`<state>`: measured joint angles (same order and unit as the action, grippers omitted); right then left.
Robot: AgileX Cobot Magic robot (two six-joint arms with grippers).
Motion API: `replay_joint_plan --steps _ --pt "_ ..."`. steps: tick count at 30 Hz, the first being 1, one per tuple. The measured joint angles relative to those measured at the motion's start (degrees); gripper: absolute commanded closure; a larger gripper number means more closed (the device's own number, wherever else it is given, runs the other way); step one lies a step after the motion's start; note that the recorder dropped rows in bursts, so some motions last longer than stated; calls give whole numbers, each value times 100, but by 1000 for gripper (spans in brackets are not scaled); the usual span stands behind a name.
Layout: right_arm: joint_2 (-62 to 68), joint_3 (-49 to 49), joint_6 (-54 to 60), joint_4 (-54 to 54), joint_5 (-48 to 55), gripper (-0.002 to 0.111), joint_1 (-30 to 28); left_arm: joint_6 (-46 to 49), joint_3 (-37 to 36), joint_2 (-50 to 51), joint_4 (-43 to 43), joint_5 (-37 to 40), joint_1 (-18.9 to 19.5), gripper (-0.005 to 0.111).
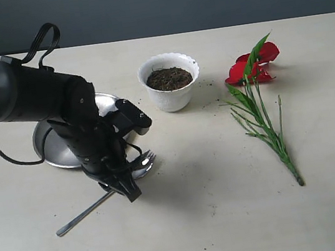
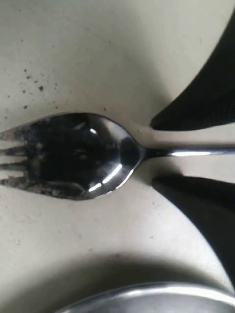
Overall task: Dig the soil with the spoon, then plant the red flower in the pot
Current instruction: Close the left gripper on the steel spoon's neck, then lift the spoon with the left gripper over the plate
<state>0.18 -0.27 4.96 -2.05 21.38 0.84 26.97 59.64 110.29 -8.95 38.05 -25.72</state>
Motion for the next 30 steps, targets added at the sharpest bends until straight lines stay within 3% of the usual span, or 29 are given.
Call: replay_joint_plan --steps 7,14,30 --pt "0 0 0 0 0 108 0 0 0 0 12 -14 0 80" --pt "0 0 0 0 0 108 0 0 0 0 34 -54 10 107" --pt "0 0 0 0 0 108 0 14 0 0 34 -6 10 106"
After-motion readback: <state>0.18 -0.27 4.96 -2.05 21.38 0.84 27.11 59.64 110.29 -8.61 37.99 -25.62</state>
